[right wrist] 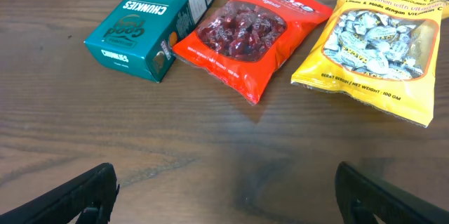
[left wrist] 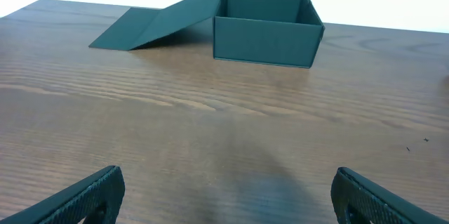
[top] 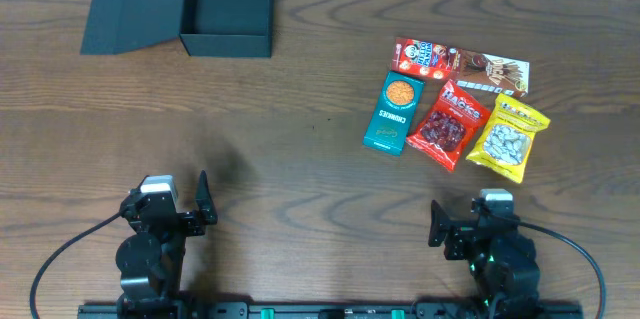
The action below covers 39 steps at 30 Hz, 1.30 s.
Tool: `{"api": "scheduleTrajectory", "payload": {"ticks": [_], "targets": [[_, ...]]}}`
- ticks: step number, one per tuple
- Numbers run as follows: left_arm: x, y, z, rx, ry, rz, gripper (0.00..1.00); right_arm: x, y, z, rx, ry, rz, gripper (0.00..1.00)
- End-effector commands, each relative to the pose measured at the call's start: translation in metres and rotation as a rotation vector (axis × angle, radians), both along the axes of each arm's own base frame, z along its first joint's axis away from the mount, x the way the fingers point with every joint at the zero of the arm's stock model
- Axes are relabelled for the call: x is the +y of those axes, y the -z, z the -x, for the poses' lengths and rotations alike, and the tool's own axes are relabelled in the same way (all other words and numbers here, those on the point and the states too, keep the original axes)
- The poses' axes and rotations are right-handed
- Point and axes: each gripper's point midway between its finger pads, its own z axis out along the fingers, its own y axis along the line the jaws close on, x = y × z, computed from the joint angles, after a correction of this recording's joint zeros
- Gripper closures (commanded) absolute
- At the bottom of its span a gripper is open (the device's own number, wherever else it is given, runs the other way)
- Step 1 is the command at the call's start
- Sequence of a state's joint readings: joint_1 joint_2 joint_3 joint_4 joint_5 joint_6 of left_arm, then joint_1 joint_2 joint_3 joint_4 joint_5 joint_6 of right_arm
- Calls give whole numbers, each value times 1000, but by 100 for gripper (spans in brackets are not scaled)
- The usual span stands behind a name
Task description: Pack container
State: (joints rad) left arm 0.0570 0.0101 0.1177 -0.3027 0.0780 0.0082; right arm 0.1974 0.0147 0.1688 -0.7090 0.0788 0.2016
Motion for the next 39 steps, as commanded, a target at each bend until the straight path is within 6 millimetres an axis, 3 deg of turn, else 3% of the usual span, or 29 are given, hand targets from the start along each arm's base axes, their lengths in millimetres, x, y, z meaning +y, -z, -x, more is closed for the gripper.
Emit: {"api": "scheduleTrajectory", "payload": {"ticks": [1,32,39], "targets": [[1,11,0,25,-4,-15,5,-1,2,0,1,12,-10,1],[1,11,0,24,0,-12,5,-1,2,0,1,12,-10,1],[0,11,0,19,-38,128,5,-1,2,0,1,12,-10,1]]}}
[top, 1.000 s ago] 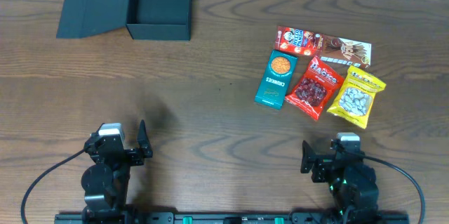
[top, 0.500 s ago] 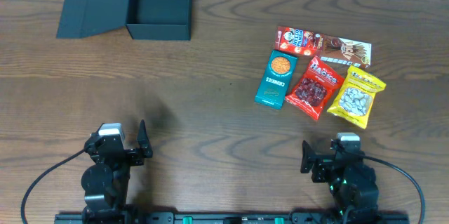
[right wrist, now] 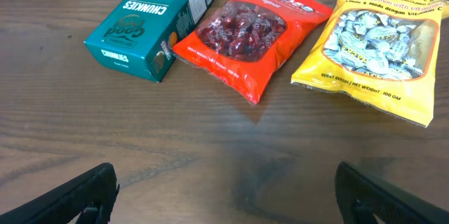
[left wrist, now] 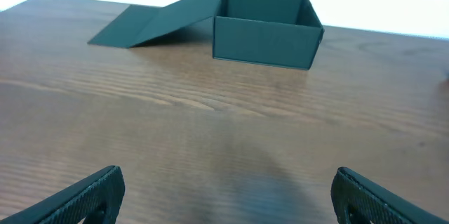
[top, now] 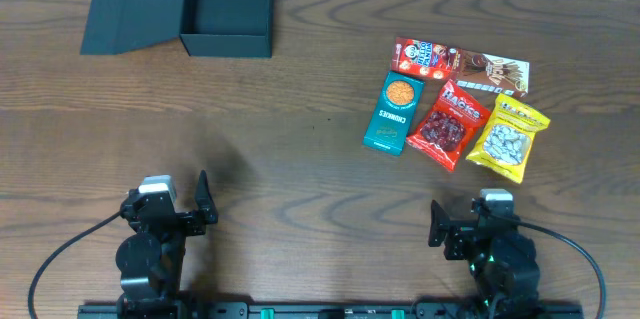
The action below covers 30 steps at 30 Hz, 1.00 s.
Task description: Pack container
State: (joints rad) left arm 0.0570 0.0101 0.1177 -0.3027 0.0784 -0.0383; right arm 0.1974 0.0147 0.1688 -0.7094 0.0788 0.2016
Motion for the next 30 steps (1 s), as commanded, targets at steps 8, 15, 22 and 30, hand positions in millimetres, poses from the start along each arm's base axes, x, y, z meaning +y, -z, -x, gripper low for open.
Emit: {"api": "scheduleTrajectory", "payload": {"ticks": [8,15,22,30], "targets": [[-6,11,0,15,-115,506,5,-1,2,0,1,12,-10,1],[-12,0,-3,-22,-117,694,5,-1,2,0,1,12,-10,1],[-42,-55,-7,-191,149,596,4,-1,2,0,1,12,-10,1],[-37,-61,-24,-113,134,429,5,-1,2,0,1,12,-10,1]]}}
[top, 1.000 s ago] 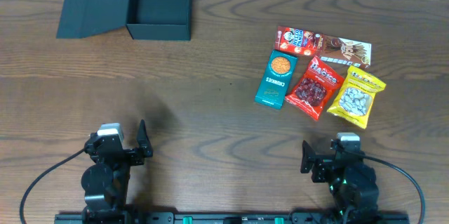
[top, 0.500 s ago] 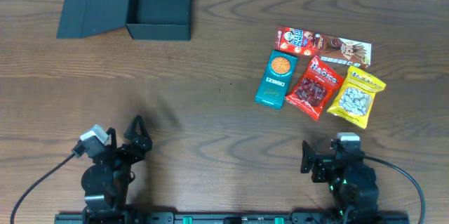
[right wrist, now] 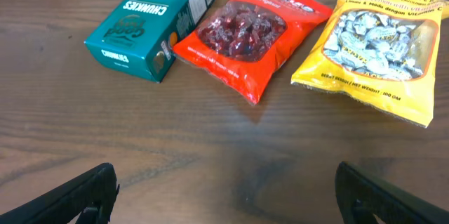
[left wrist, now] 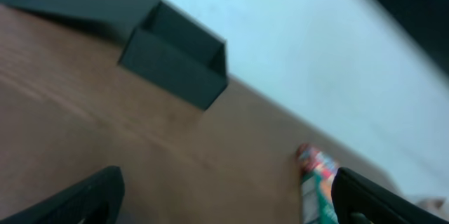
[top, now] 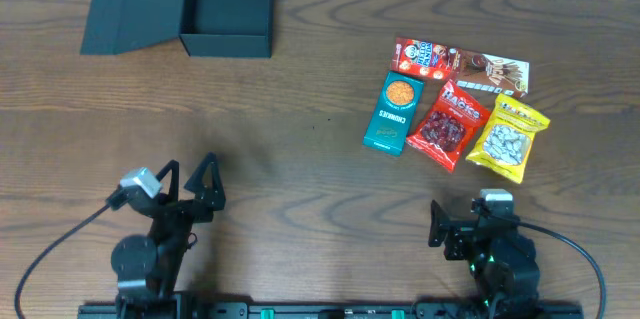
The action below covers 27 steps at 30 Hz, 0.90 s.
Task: Pack container
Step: 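Reach the left gripper to the black box's far edge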
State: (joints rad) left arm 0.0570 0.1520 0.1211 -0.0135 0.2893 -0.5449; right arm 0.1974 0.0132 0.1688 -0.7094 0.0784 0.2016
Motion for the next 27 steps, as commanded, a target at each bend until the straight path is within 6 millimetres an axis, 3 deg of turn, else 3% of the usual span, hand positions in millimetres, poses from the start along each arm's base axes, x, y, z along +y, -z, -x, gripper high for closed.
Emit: {"api": "scheduleTrajectory", "payload": {"ticks": [1,6,13,21,27], "targets": [[-2,-22,-10,2,30,-117,4,-1,2,0,3,12,-9,1],[0,-39,-43,99,59,-218,4,-1,2,0,3,12,-9,1],[4,-51,-117,320,123,-304,4,-1,2,0,3,12,-9,1],[10,-49,-210,560,148,-248,5,-1,2,0,3,12,-9,1],[13,-30,-267,684,78,-77,5,-1,2,0,3,12,-9,1]]}}
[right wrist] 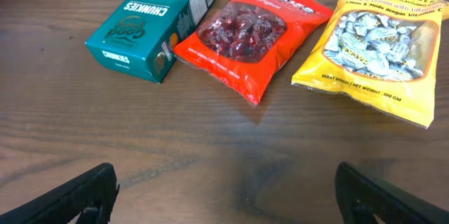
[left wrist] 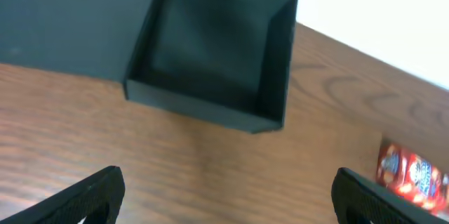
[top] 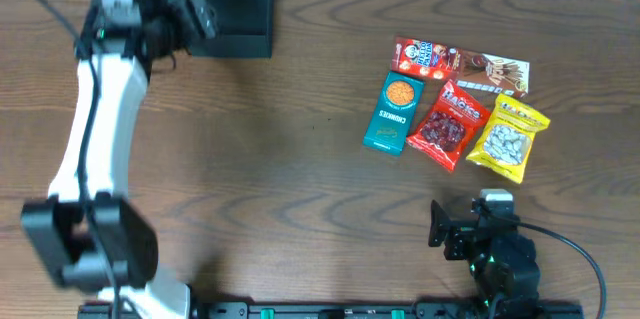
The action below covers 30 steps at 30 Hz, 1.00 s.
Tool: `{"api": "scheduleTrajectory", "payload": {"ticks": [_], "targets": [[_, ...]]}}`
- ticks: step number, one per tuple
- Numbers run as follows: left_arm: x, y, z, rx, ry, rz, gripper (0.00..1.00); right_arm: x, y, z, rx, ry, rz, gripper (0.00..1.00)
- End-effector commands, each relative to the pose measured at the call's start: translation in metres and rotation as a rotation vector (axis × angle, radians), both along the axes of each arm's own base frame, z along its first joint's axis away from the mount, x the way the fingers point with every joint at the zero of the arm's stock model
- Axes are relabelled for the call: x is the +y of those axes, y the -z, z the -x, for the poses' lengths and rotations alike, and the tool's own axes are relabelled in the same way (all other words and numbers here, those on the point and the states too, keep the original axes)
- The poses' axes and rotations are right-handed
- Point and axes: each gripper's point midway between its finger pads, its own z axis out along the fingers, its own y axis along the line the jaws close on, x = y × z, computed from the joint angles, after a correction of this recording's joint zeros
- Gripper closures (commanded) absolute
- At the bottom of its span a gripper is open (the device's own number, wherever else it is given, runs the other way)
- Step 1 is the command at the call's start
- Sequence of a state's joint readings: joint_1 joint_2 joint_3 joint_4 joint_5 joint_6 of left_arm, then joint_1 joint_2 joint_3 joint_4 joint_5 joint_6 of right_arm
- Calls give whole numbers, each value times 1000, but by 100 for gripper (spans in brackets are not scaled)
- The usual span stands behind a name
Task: Pack container
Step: 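Reach the left gripper to the black box's far edge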
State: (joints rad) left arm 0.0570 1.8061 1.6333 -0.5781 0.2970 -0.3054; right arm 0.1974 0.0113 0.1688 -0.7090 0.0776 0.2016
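Note:
The black box (left wrist: 210, 55) stands open and empty at the far left of the table, its lid (left wrist: 70, 20) lying flat to its left. My left gripper (left wrist: 228, 206) hovers open just in front of the box, nothing between its fingers (left wrist: 91, 196). The snacks lie at the right: a teal Chunkies box (right wrist: 151, 24), a red bag (right wrist: 249, 34), a yellow bag (right wrist: 375, 48) and a chocolate pack (top: 460, 64) behind them. My right gripper (right wrist: 228, 199) rests open at the near edge, short of the snacks.
The left arm (top: 95, 129) stretches from its base at the near left up to the far left corner, over part of the lid. The table's back edge runs just behind the box. Bare wood (top: 300, 159) lies between box and snacks.
My left arm, then raised just above its base and tilted toward the far side, is now stretched out to the far left, its open gripper over the wood beside the black box. The right arm is unmoved.
Both grippers sat open and low at the near edge, the left facing the box from afar, the right facing the snacks. Then the left arm was lifted and tilted. Now it hangs by the box, still open. The snacks and box have not shifted.

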Motion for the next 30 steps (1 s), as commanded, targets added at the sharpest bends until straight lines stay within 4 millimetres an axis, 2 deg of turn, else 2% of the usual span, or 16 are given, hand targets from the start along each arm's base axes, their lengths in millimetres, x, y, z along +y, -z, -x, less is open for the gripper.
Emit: {"api": "scheduleTrajectory", "payload": {"ticks": [1,5,8,12,17,21,23,30], "targets": [[0,11,-24,49,-90,93,5,-1,3,0,5,13,-8,1],[0,44,-36,111,-124,121,5,-1,3,0,5,13,-8,1],[1,60,-39,137,-127,120,5,-1,3,0,5,13,-8,1],[-1,69,-39,170,-164,164,5,-1,3,0,5,13,-8,1],[-1,68,-42,163,-195,187,5,-1,3,0,5,13,-9,1],[10,73,-40,195,-334,212,5,-1,3,0,5,13,-8,1],[18,80,-37,224,-424,225,5,-1,3,0,5,13,-8,1],[17,115,-31,334,-546,295,4,-1,3,0,5,13,-8,1]]}}
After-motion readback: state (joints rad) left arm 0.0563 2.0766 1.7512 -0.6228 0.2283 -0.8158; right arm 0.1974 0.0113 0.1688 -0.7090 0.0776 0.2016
